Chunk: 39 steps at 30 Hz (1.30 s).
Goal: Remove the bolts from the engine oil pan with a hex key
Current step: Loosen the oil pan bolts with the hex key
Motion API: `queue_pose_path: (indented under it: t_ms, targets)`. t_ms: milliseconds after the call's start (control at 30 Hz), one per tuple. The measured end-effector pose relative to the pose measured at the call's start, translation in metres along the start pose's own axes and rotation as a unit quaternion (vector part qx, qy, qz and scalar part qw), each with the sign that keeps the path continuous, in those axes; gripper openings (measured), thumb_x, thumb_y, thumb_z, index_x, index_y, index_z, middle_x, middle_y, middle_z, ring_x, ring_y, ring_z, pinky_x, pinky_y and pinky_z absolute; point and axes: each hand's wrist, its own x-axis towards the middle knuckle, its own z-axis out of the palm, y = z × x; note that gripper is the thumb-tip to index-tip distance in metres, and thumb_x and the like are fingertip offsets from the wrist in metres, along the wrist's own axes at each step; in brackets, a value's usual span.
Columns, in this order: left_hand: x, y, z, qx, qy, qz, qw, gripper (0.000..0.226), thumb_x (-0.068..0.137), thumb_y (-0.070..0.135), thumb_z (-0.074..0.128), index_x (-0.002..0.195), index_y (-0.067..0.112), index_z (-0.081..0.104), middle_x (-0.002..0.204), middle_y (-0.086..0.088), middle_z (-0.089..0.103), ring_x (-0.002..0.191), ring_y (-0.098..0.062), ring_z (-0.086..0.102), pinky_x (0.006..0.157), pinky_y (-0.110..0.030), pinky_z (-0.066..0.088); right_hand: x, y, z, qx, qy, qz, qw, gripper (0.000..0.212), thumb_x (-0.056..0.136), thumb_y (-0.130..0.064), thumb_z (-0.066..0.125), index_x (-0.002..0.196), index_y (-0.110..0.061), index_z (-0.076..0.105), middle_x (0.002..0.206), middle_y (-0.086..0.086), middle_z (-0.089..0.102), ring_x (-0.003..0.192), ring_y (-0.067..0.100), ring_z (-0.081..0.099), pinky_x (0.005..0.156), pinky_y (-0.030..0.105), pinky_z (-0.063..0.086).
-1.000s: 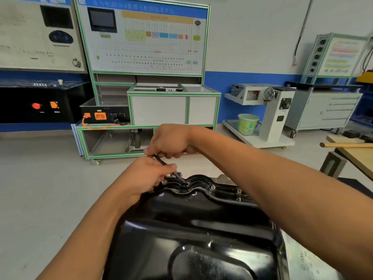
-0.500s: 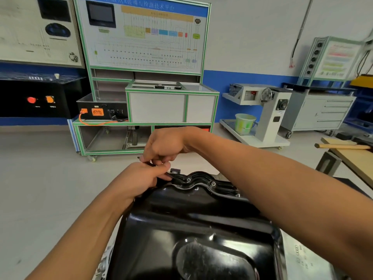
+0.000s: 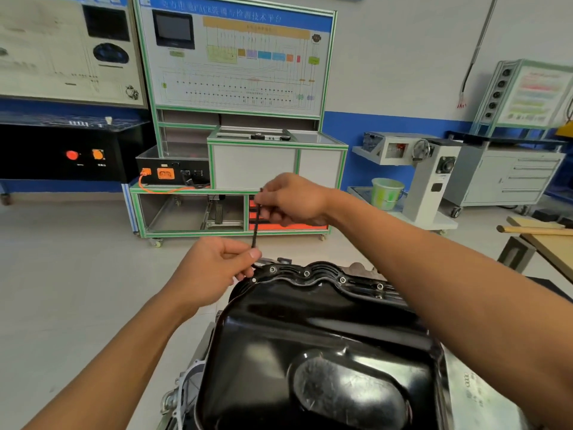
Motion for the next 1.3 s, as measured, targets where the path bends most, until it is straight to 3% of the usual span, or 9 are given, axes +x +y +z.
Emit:
queue_pose_path:
  t_ms: [100,267,533,700,1000,1133,1300]
  targets:
    - [-0.002,0.000,0.002,0.082,-0.040,0.046,0.995,0.016,0.095,0.016,0.064,0.088,0.014,0.078,0.062,0.004,0.067,0.057,0.000,0.057,0.056,-0.010,0.043,-0.025,0.020,-0.008,0.056,0.025,0.017,0.998,0.020,0.105,-0.011,0.046,0.089,-0.006,0.057,0.064,0.001,0.062,0.049,0.008,0.049,0.045,0.020,0.037]
    - [0.000,0.002,0.005,0.159,-0.064,0.080,0.982,0.017,0.095,0.019,0.064,0.090,0.020,0.080,0.078,0.008,0.074,0.073,-0.001,0.063,0.067,-0.010,0.045,-0.059,0.045,-0.008,0.141,0.105,0.018,0.984,0.023,0.106,-0.011,0.045,0.086,-0.009,0.055,0.064,0.001,0.063,0.053,0.010,0.048,0.046,0.020,0.037]
    - [0.009,0.003,0.007,0.190,-0.080,0.077,0.976,0.015,0.094,0.020,0.066,0.100,0.022,0.080,0.086,0.018,0.074,0.079,0.010,0.062,0.065,-0.001,0.040,-0.071,0.043,0.005,0.087,0.201,-0.009,0.976,0.024,0.104,-0.008,0.046,0.084,-0.009,0.059,0.060,0.000,0.064,0.049,0.008,0.049,0.047,0.021,0.040]
    - [0.014,0.001,0.007,0.218,-0.082,0.087,0.969,0.016,0.093,0.024,0.067,0.103,0.025,0.079,0.094,0.017,0.075,0.083,0.013,0.062,0.068,0.001,0.040,-0.072,0.052,0.005,0.103,0.201,-0.016,0.974,0.024,0.105,-0.009,0.045,0.084,-0.010,0.058,0.062,0.001,0.064,0.051,0.009,0.051,0.049,0.022,0.042]
    - [0.016,-0.002,0.006,0.247,-0.071,0.105,0.961,0.014,0.093,0.024,0.067,0.099,0.028,0.079,0.086,0.025,0.072,0.083,0.014,0.061,0.067,-0.002,0.039,-0.073,0.057,0.006,0.136,0.195,-0.009,0.971,0.024,0.105,-0.008,0.044,0.086,-0.009,0.058,0.063,0.002,0.064,0.051,0.011,0.051,0.049,0.022,0.042]
    - [0.019,0.005,0.006,0.295,-0.102,0.119,0.943,0.015,0.094,0.026,0.066,0.099,0.027,0.080,0.090,0.019,0.074,0.083,0.005,0.063,0.075,-0.018,0.047,-0.076,0.060,0.004,0.176,0.192,0.019,0.965,0.022,0.106,-0.007,0.044,0.088,-0.007,0.057,0.062,0.003,0.066,0.049,0.011,0.052,0.047,0.022,0.042]
    - [0.022,0.008,0.008,0.326,-0.137,0.129,0.926,0.018,0.096,0.027,0.063,0.102,0.025,0.079,0.094,0.013,0.075,0.088,-0.003,0.065,0.083,-0.026,0.053,-0.086,0.066,0.003,0.258,0.190,0.065,0.945,0.020,0.105,-0.006,0.046,0.089,-0.005,0.057,0.061,0.005,0.066,0.046,0.009,0.054,0.042,0.020,0.046]
